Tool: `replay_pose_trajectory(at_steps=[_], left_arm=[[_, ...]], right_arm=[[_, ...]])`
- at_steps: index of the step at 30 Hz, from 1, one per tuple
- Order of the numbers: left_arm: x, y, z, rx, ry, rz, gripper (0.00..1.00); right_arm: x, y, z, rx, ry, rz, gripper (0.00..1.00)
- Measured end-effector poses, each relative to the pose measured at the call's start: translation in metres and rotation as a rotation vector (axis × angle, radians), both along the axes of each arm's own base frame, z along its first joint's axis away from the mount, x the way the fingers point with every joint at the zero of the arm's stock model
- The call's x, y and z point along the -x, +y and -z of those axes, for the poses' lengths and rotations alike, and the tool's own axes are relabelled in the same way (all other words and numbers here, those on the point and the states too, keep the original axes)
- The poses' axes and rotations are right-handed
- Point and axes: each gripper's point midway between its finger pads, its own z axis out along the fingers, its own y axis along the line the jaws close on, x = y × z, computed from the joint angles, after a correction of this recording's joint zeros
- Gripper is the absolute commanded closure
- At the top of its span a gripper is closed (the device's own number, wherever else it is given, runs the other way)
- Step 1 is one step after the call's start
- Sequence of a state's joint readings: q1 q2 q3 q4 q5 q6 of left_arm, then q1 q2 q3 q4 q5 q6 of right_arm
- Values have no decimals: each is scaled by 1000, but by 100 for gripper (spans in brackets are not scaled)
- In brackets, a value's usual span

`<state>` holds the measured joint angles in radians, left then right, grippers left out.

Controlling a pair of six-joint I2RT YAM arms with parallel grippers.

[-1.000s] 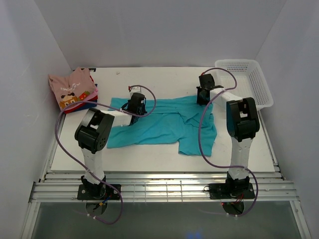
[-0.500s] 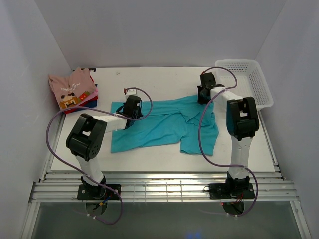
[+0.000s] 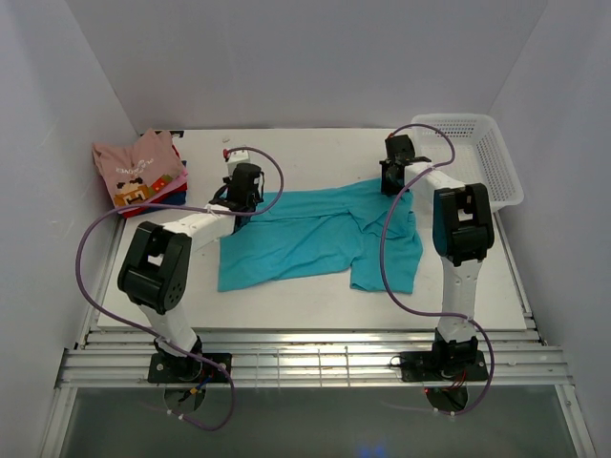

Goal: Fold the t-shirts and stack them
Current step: Fold the flattened tshirt in 1/3 of the way

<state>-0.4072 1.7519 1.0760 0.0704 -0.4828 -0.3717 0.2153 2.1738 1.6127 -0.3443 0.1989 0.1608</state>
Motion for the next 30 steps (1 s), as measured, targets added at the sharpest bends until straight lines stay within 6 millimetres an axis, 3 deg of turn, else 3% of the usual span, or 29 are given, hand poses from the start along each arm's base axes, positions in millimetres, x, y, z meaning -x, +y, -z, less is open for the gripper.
replay_pose_trajectory(at_steps=[7, 17, 30], left_arm=[[7, 33, 23, -13, 84, -88, 100], [9, 71, 83, 5, 243, -156, 100], [-34, 90, 83, 125, 218, -176, 100]], right_arm=[[0, 0, 0, 3, 0, -6, 92], [0, 0, 0, 1, 0, -8, 92], [0, 0, 0, 2, 1, -9, 92]])
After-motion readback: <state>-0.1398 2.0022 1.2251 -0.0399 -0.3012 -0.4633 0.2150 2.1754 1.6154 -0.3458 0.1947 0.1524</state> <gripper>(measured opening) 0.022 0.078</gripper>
